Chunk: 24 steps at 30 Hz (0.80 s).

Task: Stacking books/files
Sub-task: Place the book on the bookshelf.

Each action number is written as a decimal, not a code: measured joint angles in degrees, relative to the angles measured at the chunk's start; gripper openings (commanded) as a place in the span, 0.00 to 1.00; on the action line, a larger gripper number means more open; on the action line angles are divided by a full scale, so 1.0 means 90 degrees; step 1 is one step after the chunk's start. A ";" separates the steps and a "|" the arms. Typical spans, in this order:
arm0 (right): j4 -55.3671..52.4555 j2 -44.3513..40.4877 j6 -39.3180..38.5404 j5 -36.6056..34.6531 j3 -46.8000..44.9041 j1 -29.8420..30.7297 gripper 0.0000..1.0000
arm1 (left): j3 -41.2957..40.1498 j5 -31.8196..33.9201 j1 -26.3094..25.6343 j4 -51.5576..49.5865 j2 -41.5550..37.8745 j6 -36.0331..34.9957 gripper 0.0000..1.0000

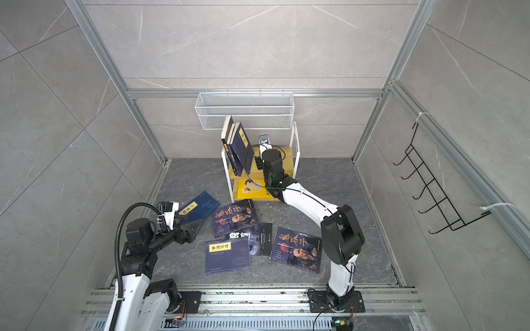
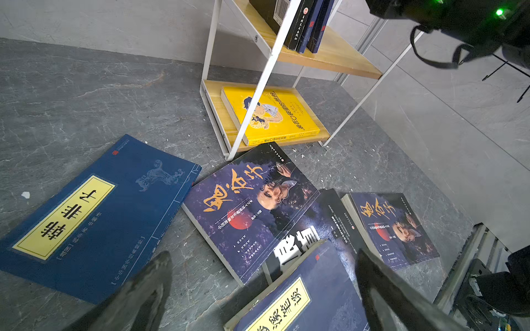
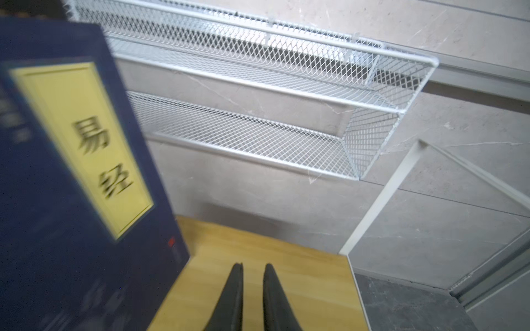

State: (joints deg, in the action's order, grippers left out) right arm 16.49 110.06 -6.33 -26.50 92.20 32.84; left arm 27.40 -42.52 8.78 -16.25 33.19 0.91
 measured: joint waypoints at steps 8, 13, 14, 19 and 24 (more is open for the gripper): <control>-0.1467 0.1989 0.0493 0.0549 0.2465 -0.0418 0.12 | 0.0000 0.0007 -0.0012 -0.0005 -0.0058 -0.0002 1.00; -0.1739 0.2302 0.0714 0.0913 0.2705 -0.0442 0.12 | 0.0000 0.0019 -0.0022 -0.0007 -0.0070 -0.0007 1.00; -0.1715 0.2302 0.0733 0.1010 0.2693 -0.0442 0.12 | 0.0000 0.0022 -0.0027 -0.0007 -0.0078 -0.0010 1.00; -0.1056 0.2205 0.0804 0.1433 0.2251 -0.0444 0.11 | 0.0000 0.0024 -0.0039 -0.0007 -0.0046 -0.0010 1.00; -0.0559 0.2081 0.0777 0.1758 0.1887 -0.0430 0.11 | 0.0000 0.0024 -0.0053 -0.0007 -0.0063 -0.0010 1.00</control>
State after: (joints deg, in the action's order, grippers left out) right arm 11.46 128.79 0.67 -10.68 109.19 28.97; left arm 27.40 -42.30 8.29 -16.32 32.62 0.82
